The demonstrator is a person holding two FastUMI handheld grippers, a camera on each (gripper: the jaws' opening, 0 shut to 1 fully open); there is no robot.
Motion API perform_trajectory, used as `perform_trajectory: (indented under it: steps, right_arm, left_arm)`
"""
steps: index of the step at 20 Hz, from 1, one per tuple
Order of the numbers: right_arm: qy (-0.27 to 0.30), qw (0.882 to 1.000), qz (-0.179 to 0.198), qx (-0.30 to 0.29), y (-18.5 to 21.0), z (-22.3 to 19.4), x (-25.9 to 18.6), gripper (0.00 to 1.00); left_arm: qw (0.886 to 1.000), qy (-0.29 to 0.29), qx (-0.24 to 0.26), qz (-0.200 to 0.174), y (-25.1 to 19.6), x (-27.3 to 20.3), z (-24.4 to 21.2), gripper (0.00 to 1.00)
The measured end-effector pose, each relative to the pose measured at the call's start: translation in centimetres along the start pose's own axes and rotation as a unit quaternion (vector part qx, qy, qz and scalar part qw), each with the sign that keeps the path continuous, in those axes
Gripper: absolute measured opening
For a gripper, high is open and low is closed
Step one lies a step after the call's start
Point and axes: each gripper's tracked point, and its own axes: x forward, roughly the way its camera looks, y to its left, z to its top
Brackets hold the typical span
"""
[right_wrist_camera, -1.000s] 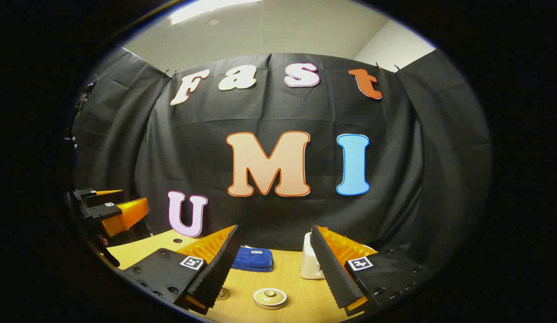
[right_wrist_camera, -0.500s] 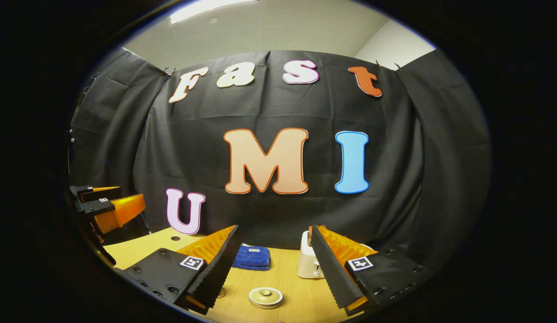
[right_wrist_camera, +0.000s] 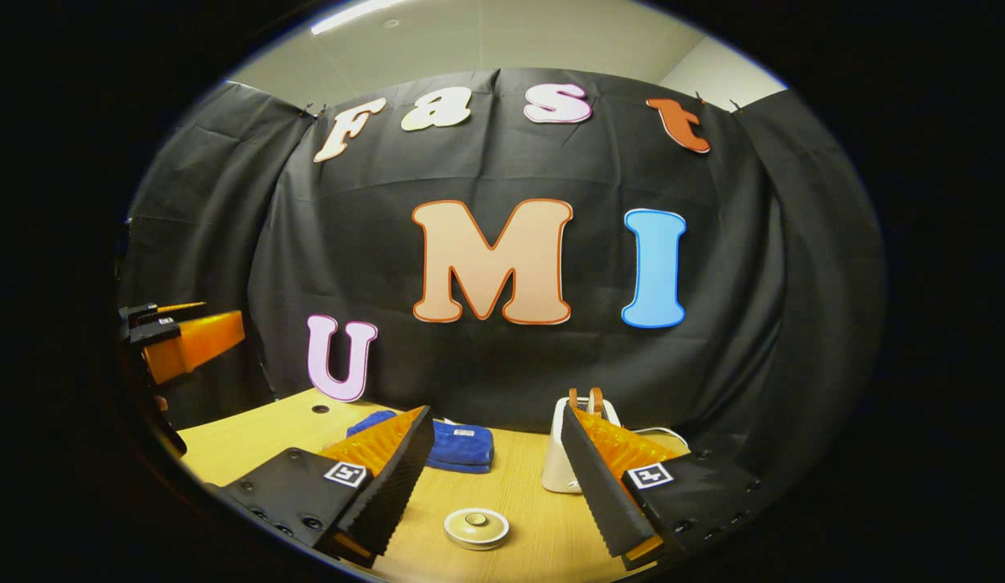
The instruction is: Open the teacup lid with one hand, grasp the water bottle and pour water into the teacup with the other hand; after pouring, place the water bottle on the coaster and then close the teacup lid.
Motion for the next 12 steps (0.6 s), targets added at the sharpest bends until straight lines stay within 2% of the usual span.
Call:
perform_trajectory:
  steps: [10, 11, 12]
  right_arm:
    - [0.118, 0.992, 0.033, -0.034, 0.3, -10.3, 4.4, 1.0]
    - [0.129, 0.99, 0.038, -0.036, 0.6, -11.3, 4.6, 0.96]
    - [0.138, 0.989, 0.041, -0.039, 0.9, -12.1, 4.9, 0.96]
  left_arm:
    - [0.999, 0.009, 0.004, 0.03, 2.1, -0.5, -0.7, 0.98]
    - [0.999, 0.009, 0.006, 0.032, 2.3, -0.7, -0.6, 0.98]
    - [0.999, 0.007, 0.007, 0.035, 2.5, -0.8, -0.4, 0.98]
